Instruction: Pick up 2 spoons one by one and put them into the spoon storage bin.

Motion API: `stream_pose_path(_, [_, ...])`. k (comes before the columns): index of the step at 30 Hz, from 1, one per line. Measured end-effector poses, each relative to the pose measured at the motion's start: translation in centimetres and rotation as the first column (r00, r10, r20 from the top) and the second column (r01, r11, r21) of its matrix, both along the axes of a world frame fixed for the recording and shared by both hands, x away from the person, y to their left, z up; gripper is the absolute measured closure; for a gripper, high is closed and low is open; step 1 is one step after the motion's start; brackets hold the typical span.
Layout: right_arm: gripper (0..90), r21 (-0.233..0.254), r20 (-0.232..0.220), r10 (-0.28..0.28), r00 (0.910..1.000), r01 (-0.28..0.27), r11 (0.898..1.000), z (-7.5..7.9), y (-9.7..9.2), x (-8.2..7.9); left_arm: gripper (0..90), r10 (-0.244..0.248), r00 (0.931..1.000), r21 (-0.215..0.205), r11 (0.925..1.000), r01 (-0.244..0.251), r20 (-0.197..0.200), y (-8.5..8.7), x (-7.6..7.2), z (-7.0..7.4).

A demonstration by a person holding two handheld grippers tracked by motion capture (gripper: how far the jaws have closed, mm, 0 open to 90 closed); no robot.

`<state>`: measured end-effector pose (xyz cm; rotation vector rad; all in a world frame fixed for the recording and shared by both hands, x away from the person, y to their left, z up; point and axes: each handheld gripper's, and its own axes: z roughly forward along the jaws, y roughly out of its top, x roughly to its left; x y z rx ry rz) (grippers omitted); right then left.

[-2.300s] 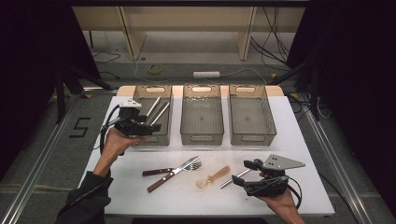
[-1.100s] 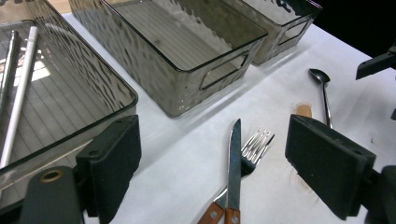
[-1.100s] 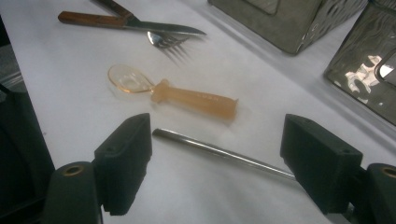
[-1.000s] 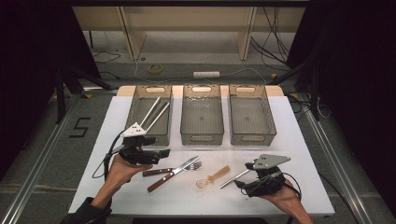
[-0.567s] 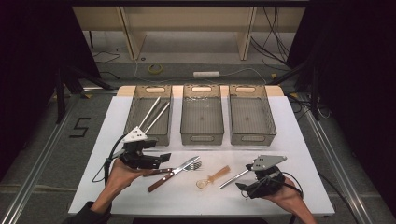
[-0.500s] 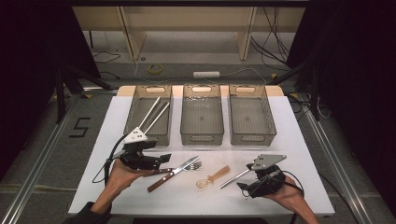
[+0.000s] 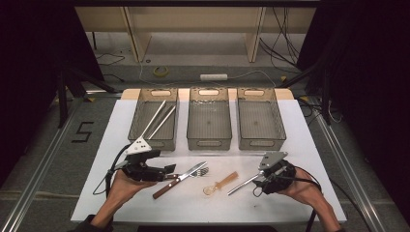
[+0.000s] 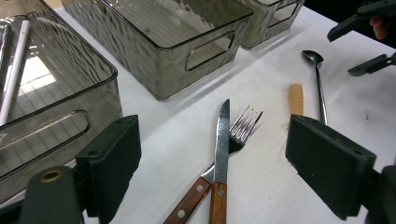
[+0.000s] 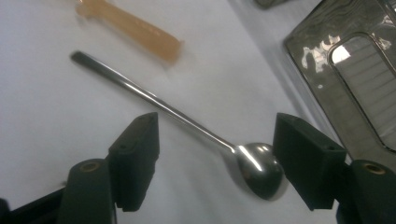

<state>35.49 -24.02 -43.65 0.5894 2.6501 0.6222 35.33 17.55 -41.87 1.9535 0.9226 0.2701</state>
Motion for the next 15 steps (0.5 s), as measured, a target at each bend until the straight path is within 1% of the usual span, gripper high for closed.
stream_pose_path(2, [35.1, -0.029, -0.008, 0.019, 0.9998, -0.02, 0.999, -0.2, 0.3, 0.2, 17.8, 0.0, 1.0, -0.002, 1.0, 0.0, -0.001, 0.1, 0.0, 0.0])
stream_pose_path(4, [36.4, -0.056, -0.03, 0.043, 0.9986, -0.045, 0.997, -0.5, 0.6, 0.4, 17.8, 0.002, 1.0, -0.006, 1.0, -0.002, -0.003, 0.1, -0.1, 0.0])
stream_pose_path(7, [40.3, -0.073, -0.076, 0.087, 0.9932, -0.093, 0.993, -0.8, 1.0, 0.9, 17.9, 0.001, 1.0, -0.003, 1.0, -0.001, -0.005, 0.2, -0.1, -0.1])
stream_pose_path(9, [41.4, -0.076, -0.098, 0.1, 0.9901, -0.108, 0.991, -1.0, 1.2, 1.2, 17.9, -0.002, 1.0, 0.002, 1.0, 0.002, -0.008, 0.1, -0.1, -0.1])
stream_pose_path(11, [43.5, -0.08, -0.112, 0.109, 0.9877, -0.118, 0.99, -1.2, 1.3, 1.5, 17.9, -0.001, 1.0, 0.001, 1.0, 0.001, -0.008, 0.1, -0.1, -0.1])
stream_pose_path(15, [46.4, -0.109, -0.141, 0.139, 0.9802, -0.155, 0.982, -1.4, 1.7, 2.0, 18.1, -0.002, 0.9999, 0.001, 1.0, 0.002, -0.01, 0.0, -0.2, -0.1])
